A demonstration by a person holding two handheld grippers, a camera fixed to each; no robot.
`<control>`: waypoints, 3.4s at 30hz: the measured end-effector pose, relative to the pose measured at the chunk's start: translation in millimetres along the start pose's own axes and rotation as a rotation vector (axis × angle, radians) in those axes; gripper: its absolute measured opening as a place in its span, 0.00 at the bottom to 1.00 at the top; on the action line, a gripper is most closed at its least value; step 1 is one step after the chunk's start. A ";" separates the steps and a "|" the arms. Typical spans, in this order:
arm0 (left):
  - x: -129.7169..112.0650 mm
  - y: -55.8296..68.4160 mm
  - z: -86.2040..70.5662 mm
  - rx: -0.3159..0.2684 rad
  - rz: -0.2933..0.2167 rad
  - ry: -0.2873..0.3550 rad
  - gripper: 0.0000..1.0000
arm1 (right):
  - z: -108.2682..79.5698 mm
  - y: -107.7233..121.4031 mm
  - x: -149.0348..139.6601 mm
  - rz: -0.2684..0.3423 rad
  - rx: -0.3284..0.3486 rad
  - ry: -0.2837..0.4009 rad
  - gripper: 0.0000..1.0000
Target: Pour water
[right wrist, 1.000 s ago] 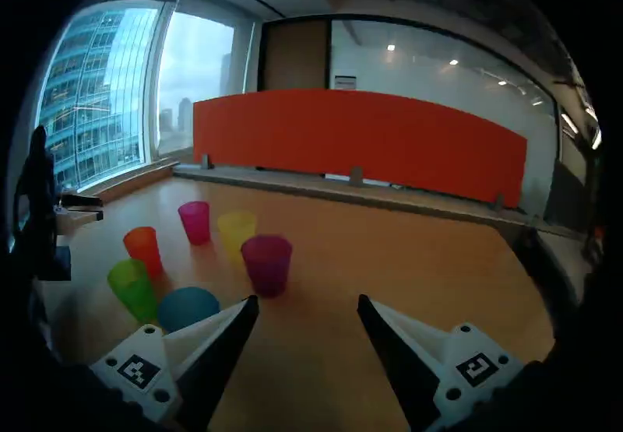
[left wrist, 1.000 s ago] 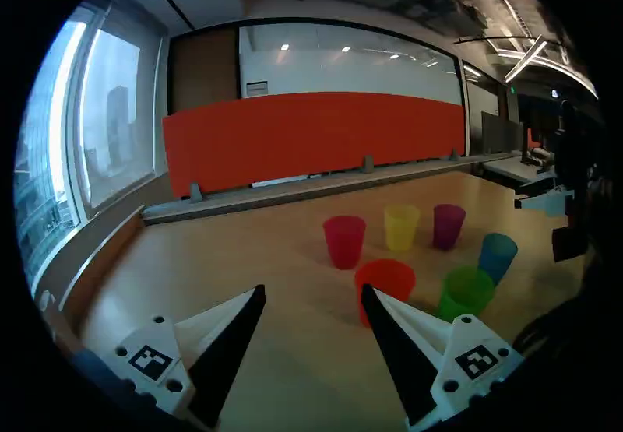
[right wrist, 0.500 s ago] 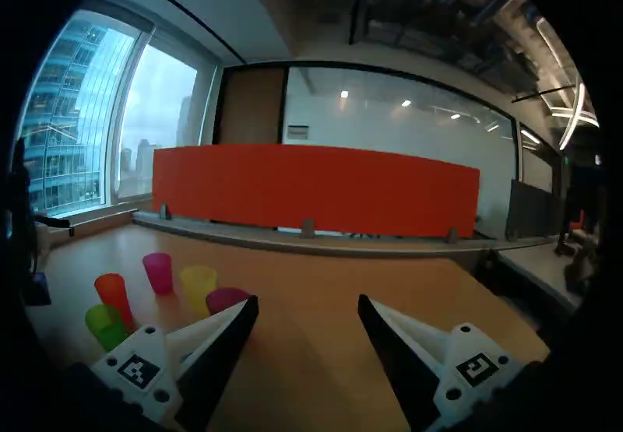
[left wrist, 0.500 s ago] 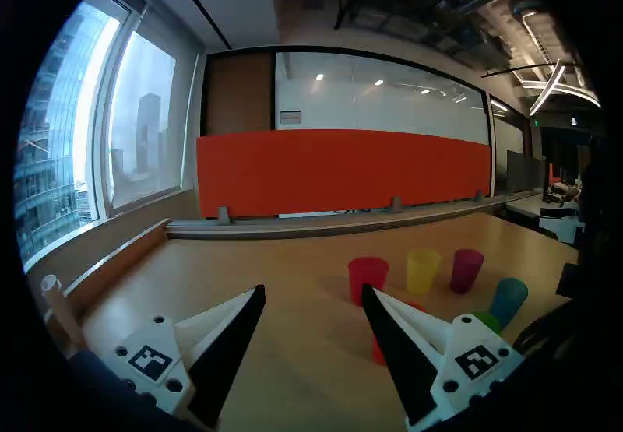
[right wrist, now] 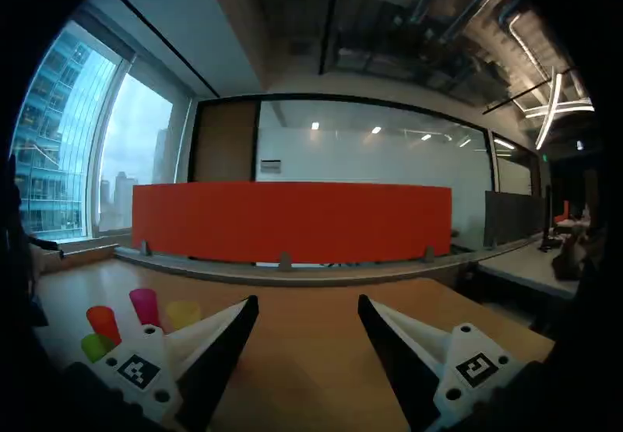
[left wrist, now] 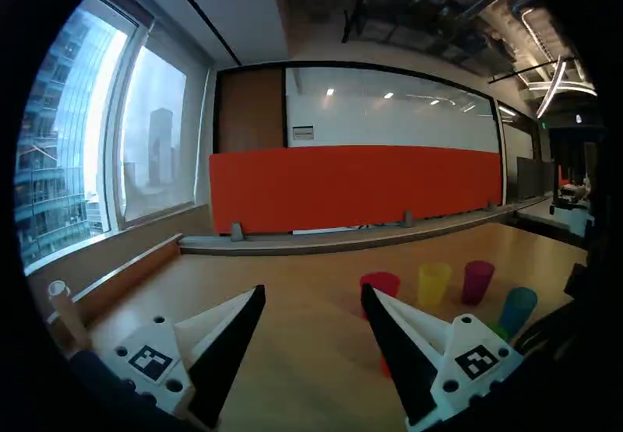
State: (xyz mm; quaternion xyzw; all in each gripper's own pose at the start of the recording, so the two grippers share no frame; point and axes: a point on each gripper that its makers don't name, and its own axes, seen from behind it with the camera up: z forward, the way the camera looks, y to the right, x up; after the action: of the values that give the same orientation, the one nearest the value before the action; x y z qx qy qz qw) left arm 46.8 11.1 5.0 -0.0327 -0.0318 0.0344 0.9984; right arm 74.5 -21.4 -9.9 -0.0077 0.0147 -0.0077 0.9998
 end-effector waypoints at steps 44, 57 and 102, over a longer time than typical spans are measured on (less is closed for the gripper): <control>-44.0 -2.4 -2.3 0.069 -0.051 0.080 0.91 | -10.8 2.4 9.4 -0.025 -0.038 0.001 0.99; -51.9 -0.6 2.1 0.064 -0.038 0.074 0.91 | -12.1 5.4 10.7 -0.023 -0.045 0.001 0.99; -53.8 -1.8 1.3 0.055 -0.045 0.076 0.91 | -6.5 3.4 -23.3 -0.011 -0.002 0.017 0.99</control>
State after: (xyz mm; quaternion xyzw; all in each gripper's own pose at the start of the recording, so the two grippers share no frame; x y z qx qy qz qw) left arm -6.7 5.7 3.1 -0.0056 0.0061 0.0116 0.9999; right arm 51.0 -17.8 -15.8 -0.0087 0.0233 -0.0131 0.9996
